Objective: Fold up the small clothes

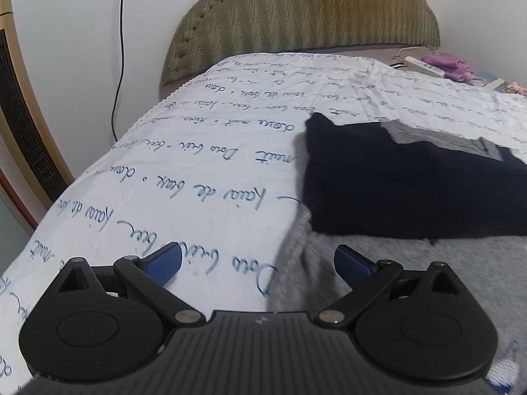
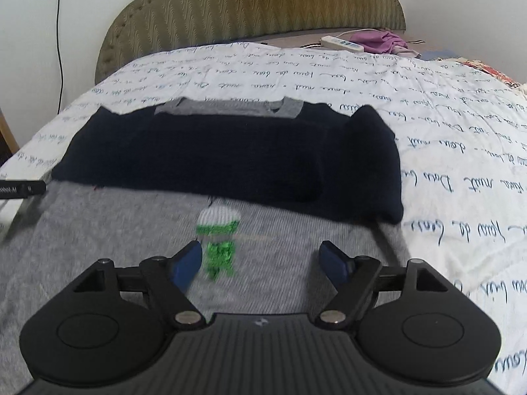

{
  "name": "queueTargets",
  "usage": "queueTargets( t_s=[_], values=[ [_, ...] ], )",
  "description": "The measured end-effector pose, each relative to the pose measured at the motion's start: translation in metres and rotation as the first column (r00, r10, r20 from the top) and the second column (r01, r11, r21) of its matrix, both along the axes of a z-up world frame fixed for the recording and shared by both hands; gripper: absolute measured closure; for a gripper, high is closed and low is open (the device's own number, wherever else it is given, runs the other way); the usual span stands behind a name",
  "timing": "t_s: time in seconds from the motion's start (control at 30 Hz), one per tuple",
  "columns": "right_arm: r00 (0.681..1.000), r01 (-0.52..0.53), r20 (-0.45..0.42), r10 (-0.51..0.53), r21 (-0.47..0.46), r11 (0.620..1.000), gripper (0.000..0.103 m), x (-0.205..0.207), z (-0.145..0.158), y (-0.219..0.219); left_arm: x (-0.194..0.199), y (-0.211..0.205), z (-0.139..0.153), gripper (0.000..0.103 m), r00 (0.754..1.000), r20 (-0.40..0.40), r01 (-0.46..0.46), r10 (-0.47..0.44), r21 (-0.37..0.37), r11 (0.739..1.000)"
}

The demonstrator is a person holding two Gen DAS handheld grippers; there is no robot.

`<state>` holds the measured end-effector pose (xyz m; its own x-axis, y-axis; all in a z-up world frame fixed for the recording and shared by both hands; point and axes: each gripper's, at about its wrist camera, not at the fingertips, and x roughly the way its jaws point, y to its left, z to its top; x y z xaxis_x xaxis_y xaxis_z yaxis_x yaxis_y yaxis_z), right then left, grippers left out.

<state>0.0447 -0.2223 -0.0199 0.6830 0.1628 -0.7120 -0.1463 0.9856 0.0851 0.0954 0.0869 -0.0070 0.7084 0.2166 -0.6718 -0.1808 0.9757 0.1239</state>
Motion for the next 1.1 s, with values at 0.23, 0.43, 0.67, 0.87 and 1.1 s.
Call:
queueTargets(
  t_s=[0.23, 0.43, 0.67, 0.87, 1.1],
  values=[
    [1.0, 0.007, 0.001, -0.007, 0.042, 0.999, 0.025, -0.024, 0.0, 0.003, -0.03, -0.015, 0.002, 0.002, 1.0, 0.003, 0.031, -0.031, -0.041, 0.999],
    [1.0, 0.013, 0.021, -0.014, 0.025, 1.0, 0.025, -0.04, 0.0, 0.008, -0.048, -0.024, 0.0, 0.002, 0.999, -0.002, 0.036, -0.036, -0.076, 0.996],
    [0.999, 0.035, 0.038, -0.034, -0.003, 0.999, 0.022, -0.056, -0.005, 0.011, -0.062, -0.036, -0.004, 0.002, 0.999, -0.013, 0.049, -0.05, -0.074, 0.996],
    [0.997, 0.066, 0.049, -0.067, 0.027, 0.997, 0.021, -0.064, -0.006, 0.006, -0.07, -0.04, -0.007, 0.002, 0.999, -0.021, 0.048, -0.05, -0.081, 0.996],
    [0.996, 0.063, 0.057, -0.064, 0.018, 0.998, 0.021, -0.075, -0.007, 0.009, -0.083, -0.047, -0.009, 0.002, 0.998, -0.02, 0.053, -0.055, -0.082, 0.995]
  ],
)
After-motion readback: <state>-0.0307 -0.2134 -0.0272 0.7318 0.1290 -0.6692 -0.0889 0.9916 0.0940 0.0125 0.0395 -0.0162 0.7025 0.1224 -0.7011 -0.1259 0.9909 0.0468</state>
